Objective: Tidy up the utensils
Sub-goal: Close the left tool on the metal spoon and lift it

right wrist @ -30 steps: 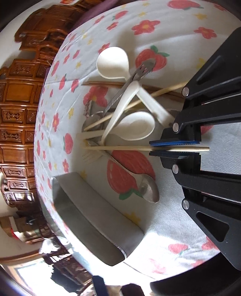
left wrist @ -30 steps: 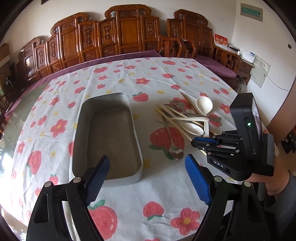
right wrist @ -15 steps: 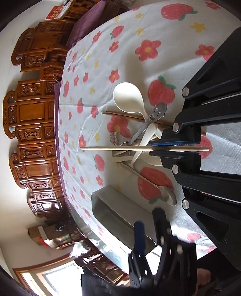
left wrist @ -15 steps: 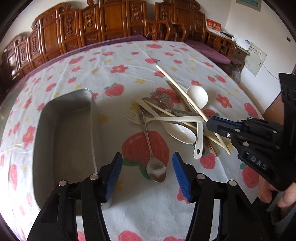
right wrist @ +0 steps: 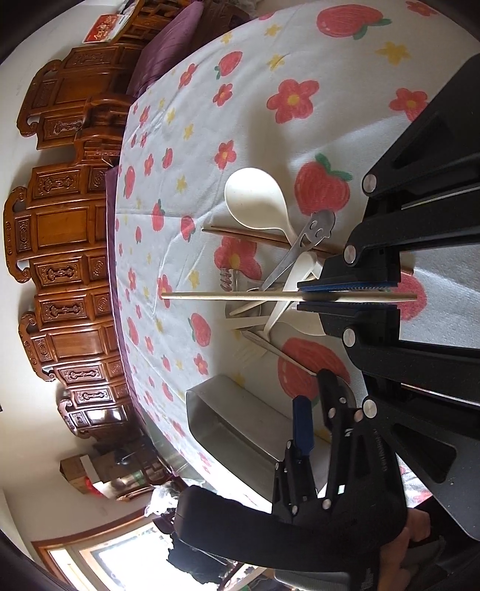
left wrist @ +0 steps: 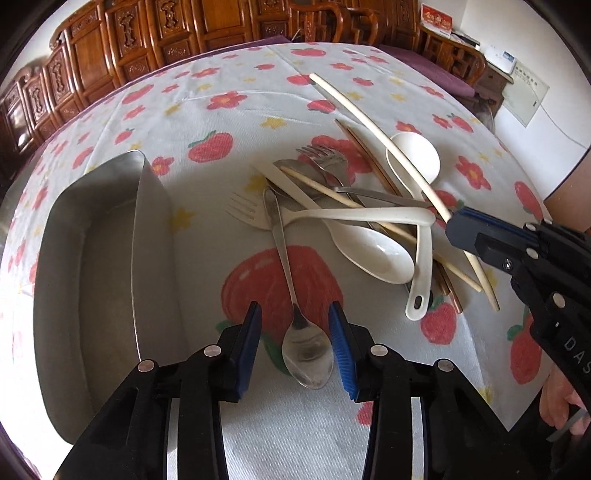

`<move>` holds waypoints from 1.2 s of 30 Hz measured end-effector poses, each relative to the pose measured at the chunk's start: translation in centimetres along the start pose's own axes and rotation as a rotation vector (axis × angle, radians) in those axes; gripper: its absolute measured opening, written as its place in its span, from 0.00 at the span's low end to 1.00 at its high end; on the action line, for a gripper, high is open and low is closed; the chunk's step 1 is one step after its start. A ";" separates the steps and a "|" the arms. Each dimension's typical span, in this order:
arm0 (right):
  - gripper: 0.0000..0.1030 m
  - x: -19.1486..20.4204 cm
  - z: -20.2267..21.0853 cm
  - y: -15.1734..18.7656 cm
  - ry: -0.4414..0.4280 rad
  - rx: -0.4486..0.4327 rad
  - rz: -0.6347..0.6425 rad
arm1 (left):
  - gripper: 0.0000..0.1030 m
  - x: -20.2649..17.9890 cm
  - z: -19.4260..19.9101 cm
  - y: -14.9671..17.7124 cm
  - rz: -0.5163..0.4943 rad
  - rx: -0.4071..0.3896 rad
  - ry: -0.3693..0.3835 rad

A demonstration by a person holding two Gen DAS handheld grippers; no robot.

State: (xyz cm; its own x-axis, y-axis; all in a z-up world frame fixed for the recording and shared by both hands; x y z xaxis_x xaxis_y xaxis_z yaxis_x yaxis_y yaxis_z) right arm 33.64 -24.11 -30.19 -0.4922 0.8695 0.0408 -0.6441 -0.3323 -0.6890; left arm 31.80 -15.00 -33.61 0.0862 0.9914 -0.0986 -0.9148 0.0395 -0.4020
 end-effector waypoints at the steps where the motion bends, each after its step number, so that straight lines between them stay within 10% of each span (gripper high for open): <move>1: 0.06 0.0 0.0 0.0 0.001 -0.001 0.000 | 0.35 0.0 0.0 0.3 -0.005 0.004 -0.004; 36: 0.06 0.5 0.1 -0.3 0.007 -0.004 0.013 | 0.26 0.0 5.9 -0.9 -0.038 -0.099 0.022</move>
State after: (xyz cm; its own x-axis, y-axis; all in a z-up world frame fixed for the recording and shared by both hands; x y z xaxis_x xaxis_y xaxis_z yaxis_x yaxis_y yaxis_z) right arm 33.49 -23.60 -29.91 -0.4966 0.8675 0.0267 -0.6353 -0.3423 -0.6922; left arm 30.27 -14.27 -27.84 0.1292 0.9865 -0.1009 -0.8673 0.0631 -0.4937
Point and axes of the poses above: each gripper's, at about its wrist camera, not at the fingertips, and z roughly against the way its jaws point, x to its left, y to its underside, the point moved 10 cm from there along -z, roughly the way its jaws point, and after that the axes turned 13 degrees about z, right-handed, at the moved point
